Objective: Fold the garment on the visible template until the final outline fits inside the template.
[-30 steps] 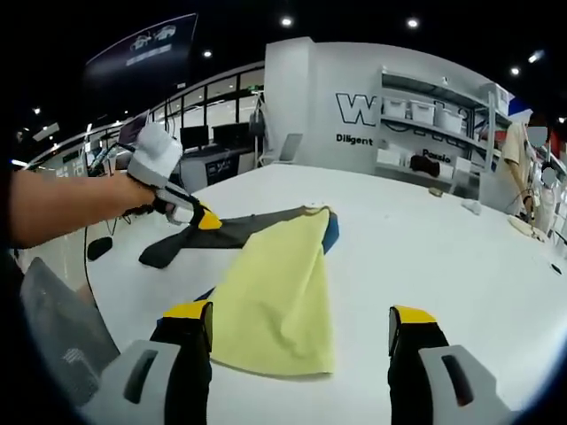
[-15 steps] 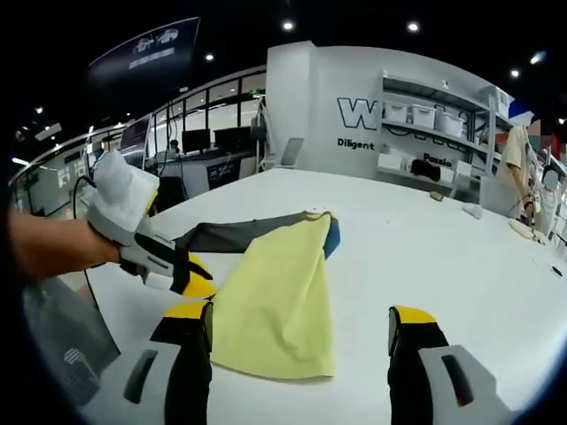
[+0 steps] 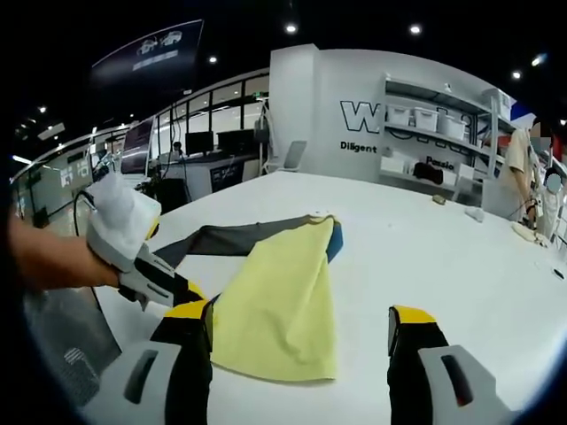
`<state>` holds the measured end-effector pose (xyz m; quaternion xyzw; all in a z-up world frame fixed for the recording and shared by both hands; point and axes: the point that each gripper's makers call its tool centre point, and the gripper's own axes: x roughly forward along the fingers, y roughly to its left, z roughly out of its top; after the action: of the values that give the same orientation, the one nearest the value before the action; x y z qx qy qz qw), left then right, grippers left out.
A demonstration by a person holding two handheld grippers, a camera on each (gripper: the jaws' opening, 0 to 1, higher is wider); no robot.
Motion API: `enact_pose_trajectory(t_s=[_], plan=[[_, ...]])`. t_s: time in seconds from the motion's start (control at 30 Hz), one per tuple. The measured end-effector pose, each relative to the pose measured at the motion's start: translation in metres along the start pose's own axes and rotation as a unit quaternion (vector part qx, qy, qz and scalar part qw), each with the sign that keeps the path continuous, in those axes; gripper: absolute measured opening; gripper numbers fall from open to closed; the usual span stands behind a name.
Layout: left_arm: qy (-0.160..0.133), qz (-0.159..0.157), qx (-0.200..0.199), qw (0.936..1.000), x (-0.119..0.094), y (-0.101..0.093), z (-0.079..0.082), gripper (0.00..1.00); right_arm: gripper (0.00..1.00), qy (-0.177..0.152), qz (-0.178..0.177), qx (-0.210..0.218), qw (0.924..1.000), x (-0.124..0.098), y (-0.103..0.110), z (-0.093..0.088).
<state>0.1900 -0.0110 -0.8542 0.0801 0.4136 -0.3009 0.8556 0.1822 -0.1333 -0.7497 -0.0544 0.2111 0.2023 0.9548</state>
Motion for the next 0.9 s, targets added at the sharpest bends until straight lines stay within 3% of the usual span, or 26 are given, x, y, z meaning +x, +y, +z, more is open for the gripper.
enact_pose_trajectory(t_s=[0.27,0.5,0.6,0.77,0.9], plan=[[0.016,0.0,-0.01,0.9998,0.004,-0.001,-0.007,0.18,0.81,0.0,0.001,-0.001,1.0,0.0,0.0,0.0],[0.014,0.002,-0.004,0.9999,0.005,-0.002,-0.006,0.1,0.81,0.0,0.0,-0.001,1.0,0.0,0.0,0.0],[0.005,0.003,0.014,0.9999,0.004,-0.004,-0.001,0.03,0.81,0.001,0.0,-0.001,1.0,0.0,0.0,-0.001],[-0.005,0.0,0.019,0.9998,0.003,-0.003,0.004,0.0,0.81,0.002,0.0,-0.002,1.0,0.0,0.0,-0.001],[-0.038,-0.004,0.016,0.9992,-0.004,-0.004,0.018,0.0,0.81,0.003,-0.001,-0.002,1.0,0.0,0.0,-0.002]])
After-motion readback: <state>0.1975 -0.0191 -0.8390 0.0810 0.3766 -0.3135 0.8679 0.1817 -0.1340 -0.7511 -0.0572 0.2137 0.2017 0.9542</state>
